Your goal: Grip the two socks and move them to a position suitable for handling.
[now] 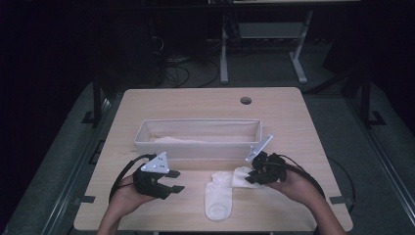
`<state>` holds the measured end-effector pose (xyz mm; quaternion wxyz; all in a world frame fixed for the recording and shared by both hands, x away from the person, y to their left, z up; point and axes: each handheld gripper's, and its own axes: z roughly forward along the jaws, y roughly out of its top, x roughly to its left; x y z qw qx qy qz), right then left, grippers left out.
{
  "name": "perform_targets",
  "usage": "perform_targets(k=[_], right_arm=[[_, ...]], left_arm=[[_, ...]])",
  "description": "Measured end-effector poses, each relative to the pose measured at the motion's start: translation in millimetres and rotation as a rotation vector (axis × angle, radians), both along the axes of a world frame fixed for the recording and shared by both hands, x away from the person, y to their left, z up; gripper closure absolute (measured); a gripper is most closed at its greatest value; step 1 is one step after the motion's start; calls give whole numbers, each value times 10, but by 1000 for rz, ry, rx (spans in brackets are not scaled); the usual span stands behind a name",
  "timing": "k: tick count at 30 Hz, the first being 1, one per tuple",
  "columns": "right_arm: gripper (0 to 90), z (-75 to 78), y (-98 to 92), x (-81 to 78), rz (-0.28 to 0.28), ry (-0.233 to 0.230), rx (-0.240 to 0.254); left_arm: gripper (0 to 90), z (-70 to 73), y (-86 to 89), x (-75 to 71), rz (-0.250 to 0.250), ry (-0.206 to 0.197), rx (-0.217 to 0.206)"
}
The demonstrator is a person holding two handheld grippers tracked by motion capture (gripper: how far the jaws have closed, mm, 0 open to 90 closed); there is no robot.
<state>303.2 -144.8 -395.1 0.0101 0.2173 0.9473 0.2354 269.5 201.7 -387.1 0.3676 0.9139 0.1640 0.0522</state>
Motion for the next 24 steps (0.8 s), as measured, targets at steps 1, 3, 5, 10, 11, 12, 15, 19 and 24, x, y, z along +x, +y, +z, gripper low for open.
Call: perform_targets(k=[1,3,5,10,11,12,15,19,24], right_arm=[[823,4,22,2,3,1,0],[822,12,83,9,8,-5,-3],[822,7,132,21,13,-3,-3],[822,-38,235,46,22,9,-4],[821,-45,255,50,28,10,-5],[821,-50,275,52,29,9,-4],[821,-59,328,66,32,11,2],[821,-75,408,87,36,9,7],[820,-86,479,101,41,9,6]], left_arm=[[493,11,5,-3,0,1,-8],[490,23,6,-5,-3,-3,-8],[486,22,7,-3,-2,-2,-6],[478,18,18,-4,4,-4,6],[477,20,23,-3,7,-3,8],[475,21,30,0,9,-3,7],[473,19,45,4,10,-2,6],[457,11,43,12,16,3,6],[454,10,48,16,14,2,3]])
